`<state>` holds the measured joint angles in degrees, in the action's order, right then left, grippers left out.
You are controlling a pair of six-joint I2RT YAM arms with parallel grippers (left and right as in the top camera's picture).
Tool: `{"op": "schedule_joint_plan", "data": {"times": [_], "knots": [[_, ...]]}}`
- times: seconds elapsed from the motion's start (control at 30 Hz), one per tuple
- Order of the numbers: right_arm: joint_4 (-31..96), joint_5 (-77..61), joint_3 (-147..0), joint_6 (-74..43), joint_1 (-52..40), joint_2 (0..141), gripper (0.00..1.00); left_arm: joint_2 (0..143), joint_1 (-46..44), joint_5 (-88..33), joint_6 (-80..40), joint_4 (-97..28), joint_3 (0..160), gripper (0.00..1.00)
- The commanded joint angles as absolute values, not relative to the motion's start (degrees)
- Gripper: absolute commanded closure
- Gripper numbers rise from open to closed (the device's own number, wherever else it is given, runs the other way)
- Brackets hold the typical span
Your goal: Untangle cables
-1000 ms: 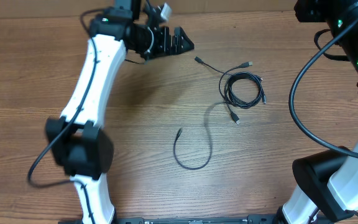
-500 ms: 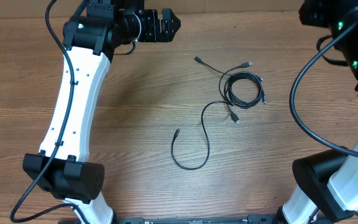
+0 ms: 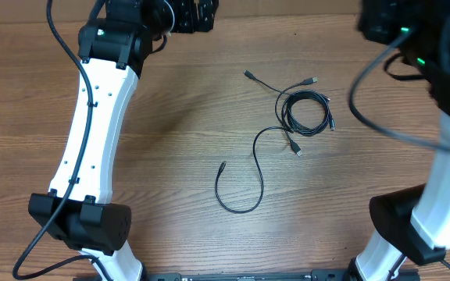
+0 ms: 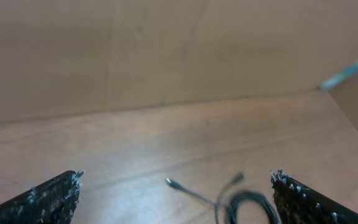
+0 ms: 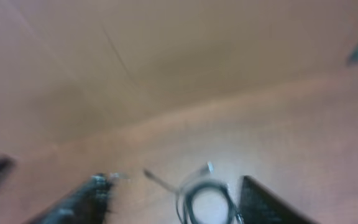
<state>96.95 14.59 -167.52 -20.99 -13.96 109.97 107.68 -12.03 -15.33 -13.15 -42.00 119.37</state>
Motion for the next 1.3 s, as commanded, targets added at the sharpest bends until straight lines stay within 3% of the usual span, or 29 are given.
{"op": "schedule_joint_plan", "data": {"times": [0.0,0.1,0.33,0.6,0.9,1.2,1.23,1.27], "knots": [[96.90,13.80,-155.33,-27.64,-13.69,111.55,0.15,107.02,-12.34,-7.35,-12.47,-39.99,121.03,0.01],[95.81,10.15,-144.07,-32.60,-13.47,111.63,0.00,107.02,-12.29,-2.68,-12.45,-38.41,121.03,0.00],[88.40,-12.75,-120.95,-42.61,-11.92,111.79,0.00,107.02,-10.98,6.33,-12.45,-36.97,121.03,0.00],[83.90,-26.85,-105.86,-48.58,-12.47,111.79,0.00,107.04,-7.09,8.05,-12.43,-37.30,121.01,0.00],[66.28,-29.91,-90.89,-58.06,-15.16,112.01,0.00,107.15,-4.08,7.92,-11.84,-39.90,121.01,0.01],[63.07,-27.94,-85.60,-60.42,-15.16,112.01,0.00,107.15,-3.64,8.01,-8.56,-40.10,121.01,0.01],[63.02,-27.44,-85.56,-60.42,-15.16,112.01,0.35,107.15,-3.64,7.97,-8.25,-40.12,121.01,0.00],[63.02,-27.03,-85.56,-60.45,-15.16,112.01,0.91,107.15,-3.66,7.94,-8.10,-40.16,121.01,0.00]]}}
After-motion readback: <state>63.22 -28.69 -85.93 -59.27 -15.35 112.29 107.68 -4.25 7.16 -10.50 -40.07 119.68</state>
